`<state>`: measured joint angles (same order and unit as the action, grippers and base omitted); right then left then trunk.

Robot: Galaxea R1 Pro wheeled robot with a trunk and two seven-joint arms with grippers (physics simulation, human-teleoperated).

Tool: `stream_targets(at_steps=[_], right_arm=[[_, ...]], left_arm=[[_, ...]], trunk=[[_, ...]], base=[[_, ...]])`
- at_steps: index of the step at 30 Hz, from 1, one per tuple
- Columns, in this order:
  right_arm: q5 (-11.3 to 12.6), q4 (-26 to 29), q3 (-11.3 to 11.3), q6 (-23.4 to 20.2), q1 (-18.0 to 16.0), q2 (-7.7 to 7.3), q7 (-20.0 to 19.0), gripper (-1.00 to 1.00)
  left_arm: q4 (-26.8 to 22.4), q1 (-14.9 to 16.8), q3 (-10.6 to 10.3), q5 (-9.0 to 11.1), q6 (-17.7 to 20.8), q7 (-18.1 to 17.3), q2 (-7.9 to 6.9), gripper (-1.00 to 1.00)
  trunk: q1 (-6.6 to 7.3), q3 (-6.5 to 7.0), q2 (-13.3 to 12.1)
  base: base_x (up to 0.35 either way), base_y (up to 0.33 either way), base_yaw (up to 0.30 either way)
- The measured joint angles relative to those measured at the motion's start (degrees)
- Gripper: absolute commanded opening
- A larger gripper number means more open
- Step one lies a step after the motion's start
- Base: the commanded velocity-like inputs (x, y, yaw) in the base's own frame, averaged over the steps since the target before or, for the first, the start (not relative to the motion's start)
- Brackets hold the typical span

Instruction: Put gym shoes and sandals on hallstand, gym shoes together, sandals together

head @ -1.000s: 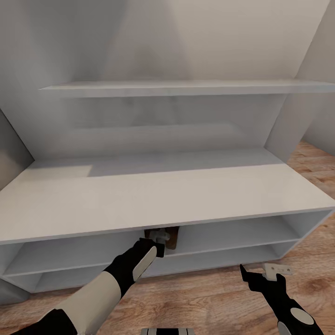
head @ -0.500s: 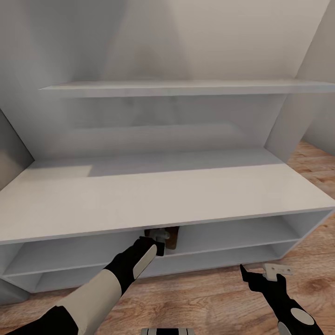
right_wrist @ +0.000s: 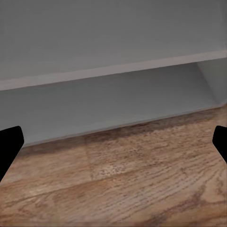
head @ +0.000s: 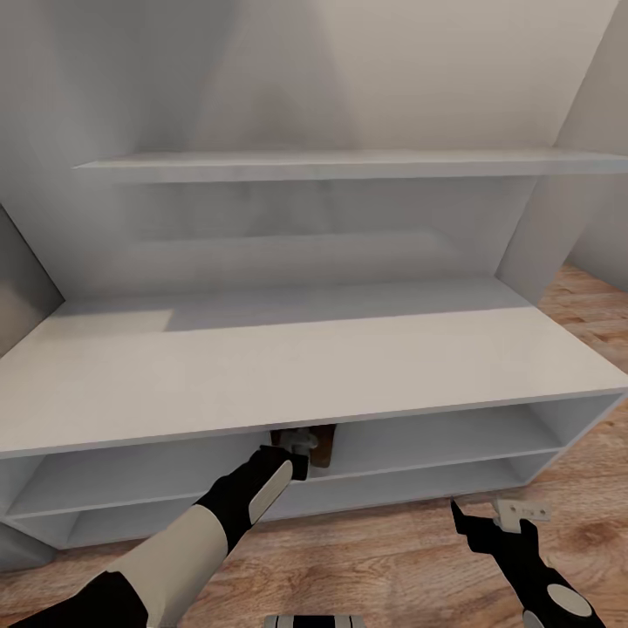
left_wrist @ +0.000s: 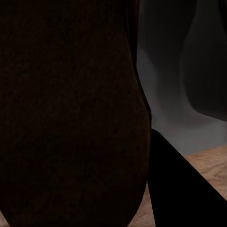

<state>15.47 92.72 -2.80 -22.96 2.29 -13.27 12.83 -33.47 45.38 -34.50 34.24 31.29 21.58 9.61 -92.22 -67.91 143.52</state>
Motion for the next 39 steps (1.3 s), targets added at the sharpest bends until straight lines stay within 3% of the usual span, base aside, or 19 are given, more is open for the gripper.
stream_targets(at_steps=[8,9,39], right_arm=[[0.0,0.0,0.1,-0.1,0.1,0.0,0.0,1.0],[0.0,0.0,0.1,-0.1,0.1,0.0,0.0,1.0],[0.0,0.0,0.0,0.0,0.3,0.0,0.1,1.0]], left_arm=[[0.4,0.4,0.0,0.0,-0.1,-0.1,-0.01,-1.0],[0.4,0.4,0.0,0.0,-0.2,-0.1,0.0,1.0],[-0.3,0.4,0.0,-0.1,-0.7,-0.1,-0.19,1.0]], trunk=[[0.0,0.0,0.0],[0.0,0.0,0.0],[0.0,0.0,0.0]], base=[[0.0,0.0,0.0],[0.0,0.0,0.0],[0.0,0.0,0.0]])
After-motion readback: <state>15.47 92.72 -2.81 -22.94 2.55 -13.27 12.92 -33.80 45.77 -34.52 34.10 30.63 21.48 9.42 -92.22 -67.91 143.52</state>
